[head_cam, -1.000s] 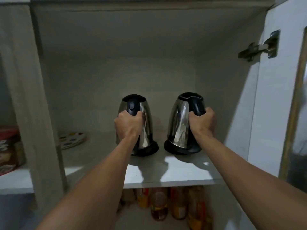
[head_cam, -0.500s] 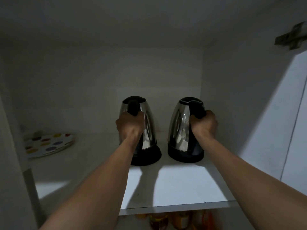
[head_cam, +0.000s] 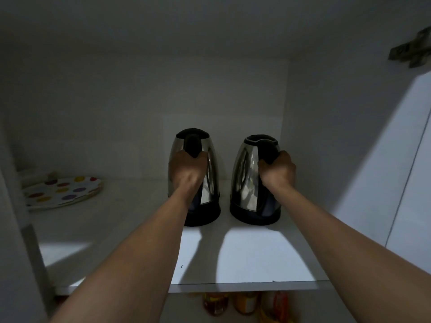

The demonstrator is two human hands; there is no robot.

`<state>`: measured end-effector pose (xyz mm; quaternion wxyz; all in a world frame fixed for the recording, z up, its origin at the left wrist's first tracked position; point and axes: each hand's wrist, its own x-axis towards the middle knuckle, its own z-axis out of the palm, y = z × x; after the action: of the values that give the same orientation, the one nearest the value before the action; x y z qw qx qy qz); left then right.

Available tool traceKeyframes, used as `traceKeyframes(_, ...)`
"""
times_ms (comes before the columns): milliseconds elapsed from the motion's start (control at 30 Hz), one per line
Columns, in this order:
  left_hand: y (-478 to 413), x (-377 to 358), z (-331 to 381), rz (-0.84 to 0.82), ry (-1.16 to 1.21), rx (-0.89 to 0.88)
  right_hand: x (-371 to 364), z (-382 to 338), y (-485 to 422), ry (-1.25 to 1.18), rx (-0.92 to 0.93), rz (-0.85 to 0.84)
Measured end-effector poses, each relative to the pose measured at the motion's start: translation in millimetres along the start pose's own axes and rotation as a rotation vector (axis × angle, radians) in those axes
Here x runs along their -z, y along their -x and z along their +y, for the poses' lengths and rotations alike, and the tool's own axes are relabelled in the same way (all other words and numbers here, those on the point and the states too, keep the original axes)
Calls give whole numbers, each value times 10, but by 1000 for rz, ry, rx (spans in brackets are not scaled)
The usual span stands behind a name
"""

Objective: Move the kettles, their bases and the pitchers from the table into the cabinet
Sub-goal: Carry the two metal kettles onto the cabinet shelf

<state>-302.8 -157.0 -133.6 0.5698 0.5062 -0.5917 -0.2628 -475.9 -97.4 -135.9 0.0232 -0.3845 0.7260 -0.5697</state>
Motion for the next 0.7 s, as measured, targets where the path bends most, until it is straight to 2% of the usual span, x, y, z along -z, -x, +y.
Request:
traceKeyframes(233,-5,-88,104,-70,-96,-45,-34,22,-21,0,-2,23)
traceKeyframes(367,10,-75,7,9,-149,-26,-26,35,-14,-12,-13,24)
traceKeyframes(467,-60,3,-104,58,-104,15,-25,53,-8,-36,-28,5)
traceKeyframes(700,-49,-7,-218,45,-108,16,-69,199,106,-116,-36,42)
